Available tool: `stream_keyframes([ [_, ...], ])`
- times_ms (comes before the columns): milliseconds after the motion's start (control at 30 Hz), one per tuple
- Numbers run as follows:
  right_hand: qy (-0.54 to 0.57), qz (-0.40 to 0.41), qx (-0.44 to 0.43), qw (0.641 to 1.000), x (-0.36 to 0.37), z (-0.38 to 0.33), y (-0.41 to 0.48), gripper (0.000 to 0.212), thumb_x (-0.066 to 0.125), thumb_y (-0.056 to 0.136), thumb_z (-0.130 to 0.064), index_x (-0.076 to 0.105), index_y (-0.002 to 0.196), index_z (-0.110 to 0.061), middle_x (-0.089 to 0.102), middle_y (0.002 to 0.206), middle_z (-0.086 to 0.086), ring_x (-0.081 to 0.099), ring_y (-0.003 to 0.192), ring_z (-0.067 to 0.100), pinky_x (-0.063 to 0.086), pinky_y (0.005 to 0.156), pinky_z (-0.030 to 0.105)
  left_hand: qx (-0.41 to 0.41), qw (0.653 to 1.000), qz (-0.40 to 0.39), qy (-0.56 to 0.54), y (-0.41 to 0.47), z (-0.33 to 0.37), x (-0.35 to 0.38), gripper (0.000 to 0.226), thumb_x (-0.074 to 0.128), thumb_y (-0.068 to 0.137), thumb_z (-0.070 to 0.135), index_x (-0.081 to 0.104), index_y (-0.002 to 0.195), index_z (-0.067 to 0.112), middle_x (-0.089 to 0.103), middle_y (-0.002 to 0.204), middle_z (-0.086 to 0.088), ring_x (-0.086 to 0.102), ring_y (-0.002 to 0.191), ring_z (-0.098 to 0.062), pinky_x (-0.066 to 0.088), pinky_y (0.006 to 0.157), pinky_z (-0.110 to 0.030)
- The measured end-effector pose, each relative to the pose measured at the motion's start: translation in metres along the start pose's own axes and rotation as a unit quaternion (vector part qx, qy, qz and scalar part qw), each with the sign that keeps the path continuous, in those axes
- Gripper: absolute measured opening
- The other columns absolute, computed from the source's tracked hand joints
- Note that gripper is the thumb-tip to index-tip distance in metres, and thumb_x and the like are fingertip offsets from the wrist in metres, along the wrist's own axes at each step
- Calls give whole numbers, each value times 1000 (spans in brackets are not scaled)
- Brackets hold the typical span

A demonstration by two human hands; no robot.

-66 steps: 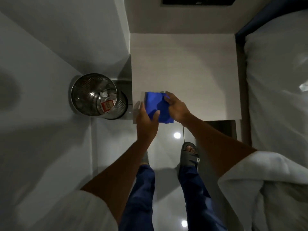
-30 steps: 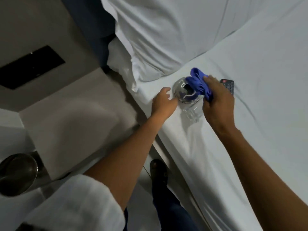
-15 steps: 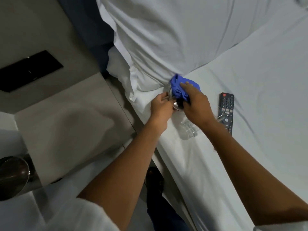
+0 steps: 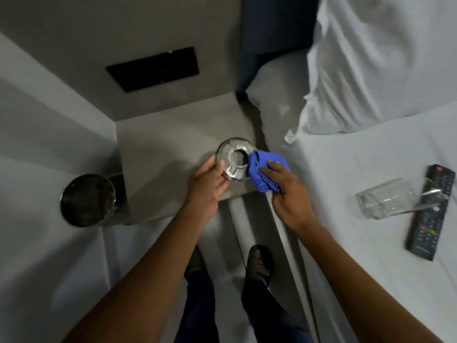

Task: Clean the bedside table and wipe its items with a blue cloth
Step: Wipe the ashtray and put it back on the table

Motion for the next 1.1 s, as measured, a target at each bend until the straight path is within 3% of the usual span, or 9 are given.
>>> stream_keyframes([
  [100,-11,-18,36,999,28,-12,9,68,42,69,12,55,134,-6,45,145,21,40,137,34,22,114,28,-14,999,-19,50,-6,-2,-37,43,61,92,13,54,134,15,71,111,-3,69,97,-19,56,82,-31],
  [267,-47,-73,-46,995,112,-89,25,58,51,75,-6,55,133,-5,44,145,23,37,138,37,20,118,44,-40,997,-29,53,-12,-1,-96,30,59,92,9,65,121,17,74,103,-4,71,89,-16,55,77,-29],
  [400,-48,-115,-99,987,172,-130,10,59,42,79,-5,53,136,-11,43,149,13,29,143,28,12,120,42,-45,999,18,-22,5,11,-146,29,49,97,9,68,116,21,74,107,-5,70,94,-20,56,78,-31],
  [533,-37,-138,-113,983,213,-140,11,63,40,71,5,60,128,-11,52,142,11,37,139,27,21,117,48,-30,998,30,-56,23,32,-191,36,46,99,8,56,133,10,66,124,-15,67,101,-27,61,74,-31],
  [633,-82,-157,-161,971,235,-147,14,62,46,66,9,66,121,-12,59,135,11,44,133,26,29,111,50,-29,996,56,-68,33,47,-224,38,47,99,10,52,136,11,67,116,-11,70,88,-18,60,64,-27],
  [700,-103,-157,-172,967,243,-144,17,60,54,66,11,66,120,-12,60,133,11,43,132,23,33,108,52,-34,994,67,-83,40,55,-237,38,47,100,9,48,138,13,67,110,-8,69,85,-15,58,72,-30],
  [800,-101,-138,-128,977,252,-132,22,64,60,69,16,61,127,-12,55,137,14,44,133,28,39,106,57,-47,994,85,-55,47,58,-253,41,52,98,9,47,139,12,68,112,-9,67,95,-19,55,82,-33],
  [933,-99,-94,5,991,249,-122,42,68,49,79,19,50,137,-14,40,150,13,33,141,32,22,117,38,-64,997,49,7,54,59,-253,38,59,95,14,55,133,14,70,120,-8,71,100,-18,59,72,-25],
  [1100,-101,-117,-18,988,269,-142,57,65,50,83,14,47,140,-18,35,154,9,26,145,27,21,119,41,-62,998,31,13,83,65,-240,35,54,95,4,57,129,12,69,119,-13,67,109,-26,58,84,-34],
])
Point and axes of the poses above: each hand's wrist, its own y-axis towards the middle knuckle, its own x-axis out of the palm, z = x × y, the point moved 9 cm from there along y, towards the middle knuckle
